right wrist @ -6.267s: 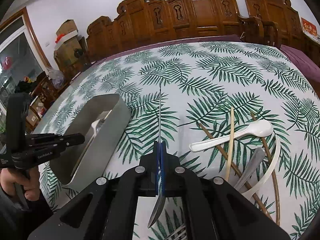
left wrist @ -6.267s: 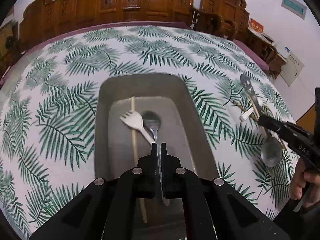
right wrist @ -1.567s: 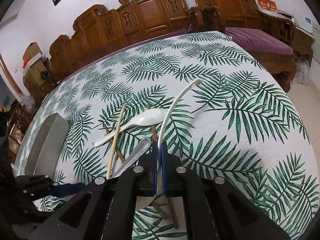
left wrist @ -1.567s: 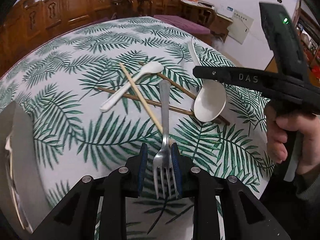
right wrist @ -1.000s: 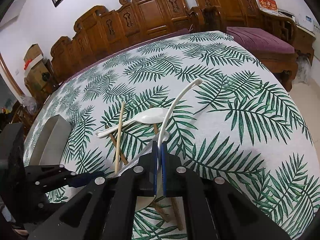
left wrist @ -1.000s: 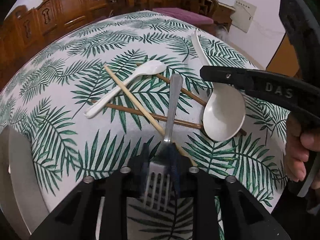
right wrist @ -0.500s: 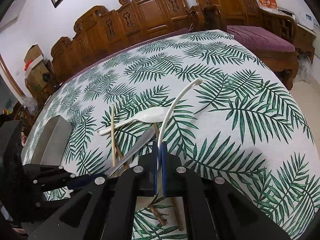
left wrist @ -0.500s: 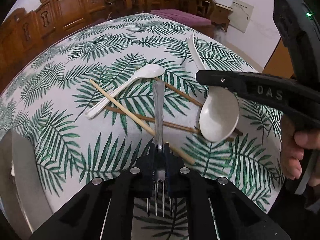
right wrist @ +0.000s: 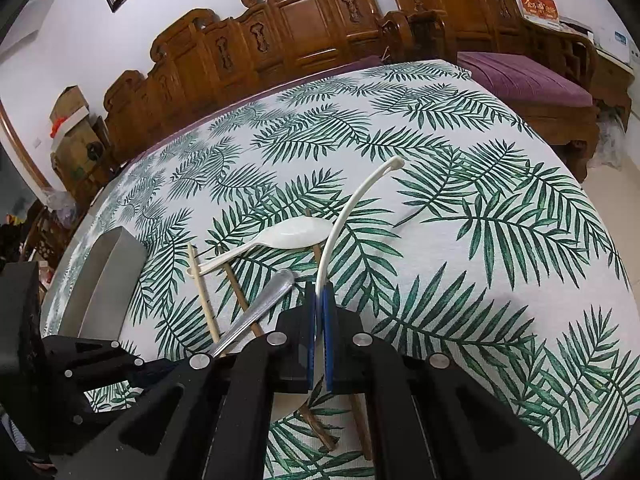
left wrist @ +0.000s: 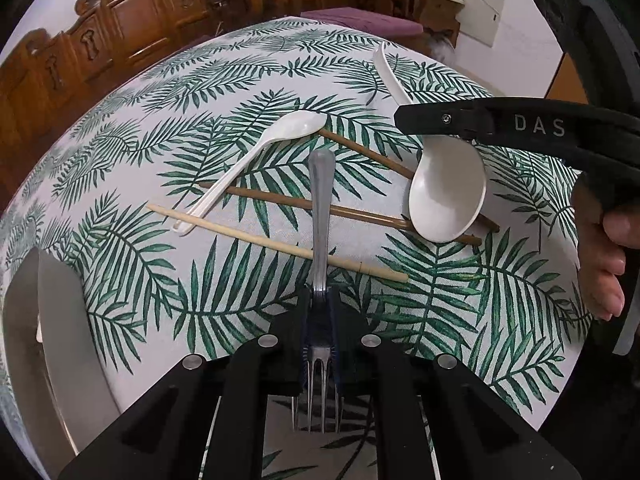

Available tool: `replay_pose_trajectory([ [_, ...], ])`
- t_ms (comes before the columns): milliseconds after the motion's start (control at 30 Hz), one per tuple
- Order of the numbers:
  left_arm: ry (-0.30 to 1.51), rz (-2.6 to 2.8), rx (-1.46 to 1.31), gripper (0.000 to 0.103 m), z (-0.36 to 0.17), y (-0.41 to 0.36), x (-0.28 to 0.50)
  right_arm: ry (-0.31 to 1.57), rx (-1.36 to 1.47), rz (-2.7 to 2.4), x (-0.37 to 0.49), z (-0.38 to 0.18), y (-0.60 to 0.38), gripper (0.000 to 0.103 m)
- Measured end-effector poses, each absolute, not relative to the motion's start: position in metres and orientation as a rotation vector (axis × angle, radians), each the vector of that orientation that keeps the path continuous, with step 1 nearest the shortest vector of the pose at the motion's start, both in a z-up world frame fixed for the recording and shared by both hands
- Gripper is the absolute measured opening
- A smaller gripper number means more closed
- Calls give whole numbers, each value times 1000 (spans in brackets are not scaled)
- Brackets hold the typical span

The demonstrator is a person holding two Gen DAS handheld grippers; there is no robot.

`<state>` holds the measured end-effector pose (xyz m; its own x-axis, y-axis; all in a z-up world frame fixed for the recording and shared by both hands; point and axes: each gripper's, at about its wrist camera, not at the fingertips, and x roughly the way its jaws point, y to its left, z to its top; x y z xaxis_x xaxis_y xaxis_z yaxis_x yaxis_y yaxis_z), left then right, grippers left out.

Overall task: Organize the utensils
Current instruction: 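Carry the metal fork with the left gripper over the grey tray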

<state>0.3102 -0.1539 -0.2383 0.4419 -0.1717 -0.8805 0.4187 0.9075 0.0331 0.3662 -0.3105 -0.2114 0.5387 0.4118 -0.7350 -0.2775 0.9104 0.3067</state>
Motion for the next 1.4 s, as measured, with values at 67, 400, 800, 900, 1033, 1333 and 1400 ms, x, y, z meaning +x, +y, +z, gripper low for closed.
replay_pose_trajectory([
  [67,1059,-369,266,9,-239,-155,314,914,162,414,366,-211,-310,5],
  [400,1061,-383,249,6,-239,-161,336,916,161,423,367,-211,-309,5],
  [800,972,-352,167,6,-202,-130,312,900,127,507,355,-200,-279,5],
  [900,952,-338,148,6,-193,-118,304,906,95,534,350,-199,-264,4],
  [1033,944,-311,136,6,-188,-101,296,907,63,566,341,-197,-245,4],
  [1333,915,-249,102,6,-174,-58,280,922,13,602,327,-200,-218,4],
  [1400,904,-237,93,6,-169,-48,277,925,3,604,326,-201,-215,4],
])
